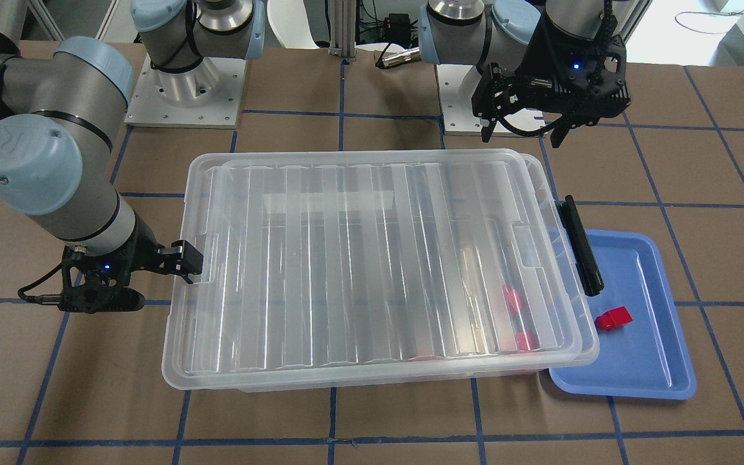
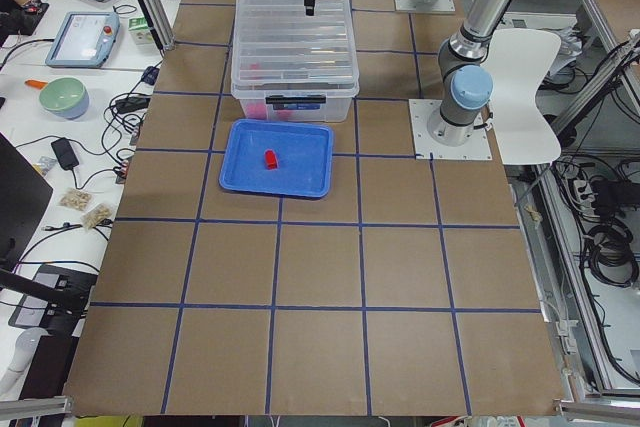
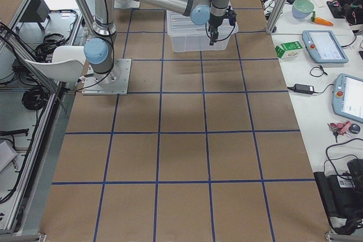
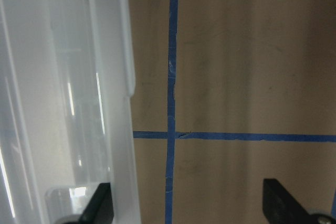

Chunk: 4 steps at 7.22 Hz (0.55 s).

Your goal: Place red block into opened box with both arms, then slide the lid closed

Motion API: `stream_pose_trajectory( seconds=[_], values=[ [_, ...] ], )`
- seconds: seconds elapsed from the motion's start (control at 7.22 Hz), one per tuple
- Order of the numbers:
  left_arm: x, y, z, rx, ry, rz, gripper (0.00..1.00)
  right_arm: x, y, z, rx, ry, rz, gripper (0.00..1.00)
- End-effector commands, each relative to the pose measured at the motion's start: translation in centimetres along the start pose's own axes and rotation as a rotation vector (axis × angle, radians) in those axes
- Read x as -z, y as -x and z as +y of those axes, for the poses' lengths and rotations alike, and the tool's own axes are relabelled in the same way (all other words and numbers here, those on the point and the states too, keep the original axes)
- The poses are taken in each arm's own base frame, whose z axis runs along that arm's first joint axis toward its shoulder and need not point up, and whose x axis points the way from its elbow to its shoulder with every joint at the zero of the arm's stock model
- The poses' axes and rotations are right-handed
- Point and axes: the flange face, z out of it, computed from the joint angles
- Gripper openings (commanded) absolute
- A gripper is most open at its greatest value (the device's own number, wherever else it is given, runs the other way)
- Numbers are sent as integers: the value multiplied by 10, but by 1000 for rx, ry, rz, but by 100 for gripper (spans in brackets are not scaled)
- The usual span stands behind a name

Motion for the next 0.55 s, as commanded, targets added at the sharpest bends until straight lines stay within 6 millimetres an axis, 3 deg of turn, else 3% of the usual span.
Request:
stream_pose_trajectory(
  seconds=[0.0,0.42],
  values=[
    [-1,0,0,-1,3,0,100,1,-25,-3,-13,-1,0,100],
    [0,0,0,-1,-2,0,100,5,-46,-6,-45,-9,-1,100]
  ],
)
